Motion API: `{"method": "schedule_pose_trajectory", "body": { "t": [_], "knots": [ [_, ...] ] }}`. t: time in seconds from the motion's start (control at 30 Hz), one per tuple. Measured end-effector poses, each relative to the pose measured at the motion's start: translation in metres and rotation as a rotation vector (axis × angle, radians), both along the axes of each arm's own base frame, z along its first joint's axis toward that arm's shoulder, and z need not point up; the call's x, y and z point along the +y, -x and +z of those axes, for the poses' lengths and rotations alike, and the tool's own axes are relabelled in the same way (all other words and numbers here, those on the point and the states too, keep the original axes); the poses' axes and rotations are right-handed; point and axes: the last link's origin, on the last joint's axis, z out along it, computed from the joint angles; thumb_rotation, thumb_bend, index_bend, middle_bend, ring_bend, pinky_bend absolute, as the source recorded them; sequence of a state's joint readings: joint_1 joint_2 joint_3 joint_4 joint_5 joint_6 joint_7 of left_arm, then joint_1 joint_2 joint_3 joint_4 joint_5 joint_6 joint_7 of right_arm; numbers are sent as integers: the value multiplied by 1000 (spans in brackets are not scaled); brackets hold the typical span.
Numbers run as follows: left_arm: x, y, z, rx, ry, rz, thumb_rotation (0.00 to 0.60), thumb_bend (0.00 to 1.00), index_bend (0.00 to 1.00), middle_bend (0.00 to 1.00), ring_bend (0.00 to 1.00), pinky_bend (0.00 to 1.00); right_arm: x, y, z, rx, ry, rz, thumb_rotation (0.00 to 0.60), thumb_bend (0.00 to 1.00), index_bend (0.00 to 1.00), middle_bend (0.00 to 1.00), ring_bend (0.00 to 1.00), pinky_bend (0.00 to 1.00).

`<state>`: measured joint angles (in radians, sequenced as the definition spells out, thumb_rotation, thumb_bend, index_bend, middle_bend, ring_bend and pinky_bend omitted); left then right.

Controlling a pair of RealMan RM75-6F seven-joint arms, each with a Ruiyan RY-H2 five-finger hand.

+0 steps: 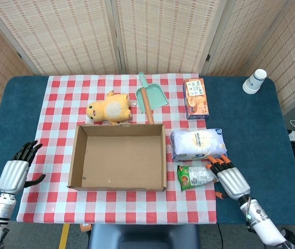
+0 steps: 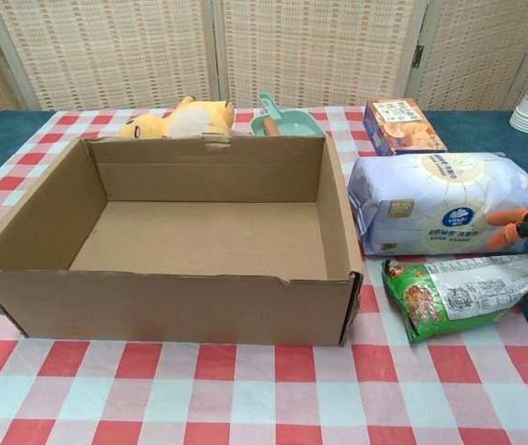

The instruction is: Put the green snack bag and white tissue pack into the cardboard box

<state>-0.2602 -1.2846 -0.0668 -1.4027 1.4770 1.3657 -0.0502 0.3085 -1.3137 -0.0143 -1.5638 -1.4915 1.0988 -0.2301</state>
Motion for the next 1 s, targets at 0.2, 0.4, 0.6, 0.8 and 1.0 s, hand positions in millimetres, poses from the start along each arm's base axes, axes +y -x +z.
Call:
{"method": "schedule_pose_trajectory", "body": {
  "t": [0.2, 0.4, 0.6, 0.8, 1.0],
  "knots": [
    [0, 1, 1, -4, 0, 2, 600, 187, 105, 28, 0, 219, -1, -1, -3, -2, 1, 0, 600, 101, 219, 61, 0, 86],
    [1, 1, 2, -9, 1, 4, 600, 189, 104, 28, 0, 219, -1, -2, -10, -14, 4, 2, 600, 102, 239, 81, 0, 104],
    [1, 1, 2, -11, 1, 6, 600, 188, 104, 28, 0, 219, -2, -1, -12, -15, 8, 3, 600, 114, 258, 94, 1, 117],
    [1, 1, 2, -12, 4, 6, 600, 188, 104, 28, 0, 221, -3, -1, -11, -14, 19, 5, 600, 123, 269, 107, 16, 134],
    [0, 1, 2, -13, 5, 6, 600, 188, 104, 28, 0, 221, -3, 0, -13, -18, 20, -7, 600, 125, 279, 115, 32, 154]
  ]
}}
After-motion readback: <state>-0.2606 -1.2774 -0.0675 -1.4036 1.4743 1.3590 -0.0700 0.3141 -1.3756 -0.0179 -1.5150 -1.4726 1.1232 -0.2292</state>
